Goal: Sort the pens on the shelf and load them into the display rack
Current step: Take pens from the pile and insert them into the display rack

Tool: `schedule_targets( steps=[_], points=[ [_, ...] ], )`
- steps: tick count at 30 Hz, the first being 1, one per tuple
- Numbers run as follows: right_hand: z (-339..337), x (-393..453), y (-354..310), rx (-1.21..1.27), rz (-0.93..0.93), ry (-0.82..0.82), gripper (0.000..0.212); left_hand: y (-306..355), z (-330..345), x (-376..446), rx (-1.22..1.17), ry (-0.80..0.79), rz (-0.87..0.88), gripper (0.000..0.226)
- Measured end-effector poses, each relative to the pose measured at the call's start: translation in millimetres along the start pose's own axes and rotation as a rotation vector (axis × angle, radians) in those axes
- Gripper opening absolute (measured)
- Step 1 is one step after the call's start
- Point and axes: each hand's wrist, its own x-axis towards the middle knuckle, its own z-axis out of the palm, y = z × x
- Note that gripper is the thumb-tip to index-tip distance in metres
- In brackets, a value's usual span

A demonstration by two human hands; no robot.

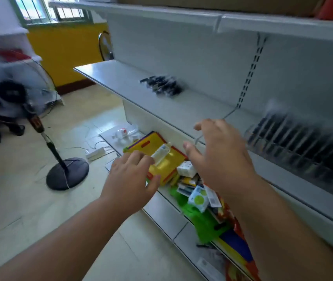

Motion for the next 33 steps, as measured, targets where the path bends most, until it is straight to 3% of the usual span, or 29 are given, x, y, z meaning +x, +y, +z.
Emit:
schedule_targets(
  steps=[5, 12, 15, 23, 33],
  points=[
    [30, 55, -50, 0.01, 0.034, -0.021, 0.039, -74, -7, 44, 0.026, -0.038, 0.021, 0.041],
    [52, 130, -32, -0.063, 0.132, 0.017, 0.042, -99, 13, 143, -0.07, -0.073, 0.044, 0.05],
    [71, 177, -28, -0.076, 0.143, -0.037, 0.043, -109, 20, 184, -0.061, -0.116, 0.061, 0.046],
    [111, 272, -54, -0.104, 0.071, -0.059, 0.041, -159, 32, 262, -0.086, -0.12, 0.061, 0.044],
    [171, 354, -73, -0.154, 0.291, 0.02, 0.04, -238, 88, 400, -0.218, -0.155, 0.272, 0.037]
  ],
)
